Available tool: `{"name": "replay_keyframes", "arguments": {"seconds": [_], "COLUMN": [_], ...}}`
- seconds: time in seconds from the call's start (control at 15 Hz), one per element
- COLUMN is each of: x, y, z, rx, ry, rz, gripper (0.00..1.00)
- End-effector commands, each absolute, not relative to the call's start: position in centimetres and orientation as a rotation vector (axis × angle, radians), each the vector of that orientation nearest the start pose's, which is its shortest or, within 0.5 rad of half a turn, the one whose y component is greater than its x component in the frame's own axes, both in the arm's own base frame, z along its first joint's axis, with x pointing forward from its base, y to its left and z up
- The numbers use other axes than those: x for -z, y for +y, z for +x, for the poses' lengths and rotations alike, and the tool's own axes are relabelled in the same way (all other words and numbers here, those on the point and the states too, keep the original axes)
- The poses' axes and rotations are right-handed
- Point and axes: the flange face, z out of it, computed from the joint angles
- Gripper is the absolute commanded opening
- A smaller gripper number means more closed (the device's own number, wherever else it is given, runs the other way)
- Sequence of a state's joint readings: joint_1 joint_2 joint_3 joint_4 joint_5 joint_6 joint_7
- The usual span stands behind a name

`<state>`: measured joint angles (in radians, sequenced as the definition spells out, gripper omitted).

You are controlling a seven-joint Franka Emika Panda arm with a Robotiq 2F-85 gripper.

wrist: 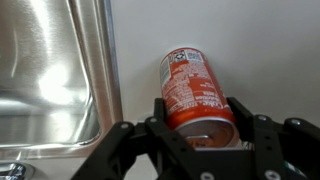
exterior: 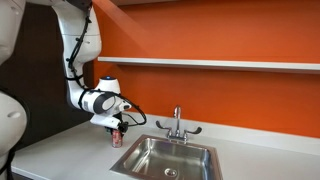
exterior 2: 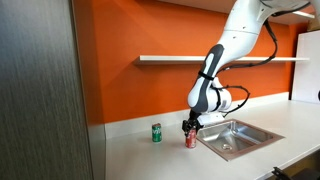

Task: Put the red can on the bottom shelf

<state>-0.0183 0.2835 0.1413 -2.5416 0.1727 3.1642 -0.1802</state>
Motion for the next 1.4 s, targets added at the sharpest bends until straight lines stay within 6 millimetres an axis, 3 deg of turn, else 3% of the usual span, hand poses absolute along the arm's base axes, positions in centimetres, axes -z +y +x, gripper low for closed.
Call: {"name": "replay_keyframes", "arguments": {"seconds": [0.0, 0.4, 0.73, 1.0, 1.33], "x": [-22.6, -25.5, -29.0, -33.7, -42.0], "y": [4.4, 4.6, 5.0, 5.6, 6.3], "z": [47.4, 45.3, 43.1, 41.9, 40.5], "rx": [0.474, 0.374, 0.303, 0.305, 0.386], "ry": [-0.156, -0.129, -0.125, -0.106, -0.07], "rz": [-3.05, -3.061, -3.071, -3.084, -3.113], "gripper": [0.39, 0.39, 0.39, 0.39, 0.39]}}
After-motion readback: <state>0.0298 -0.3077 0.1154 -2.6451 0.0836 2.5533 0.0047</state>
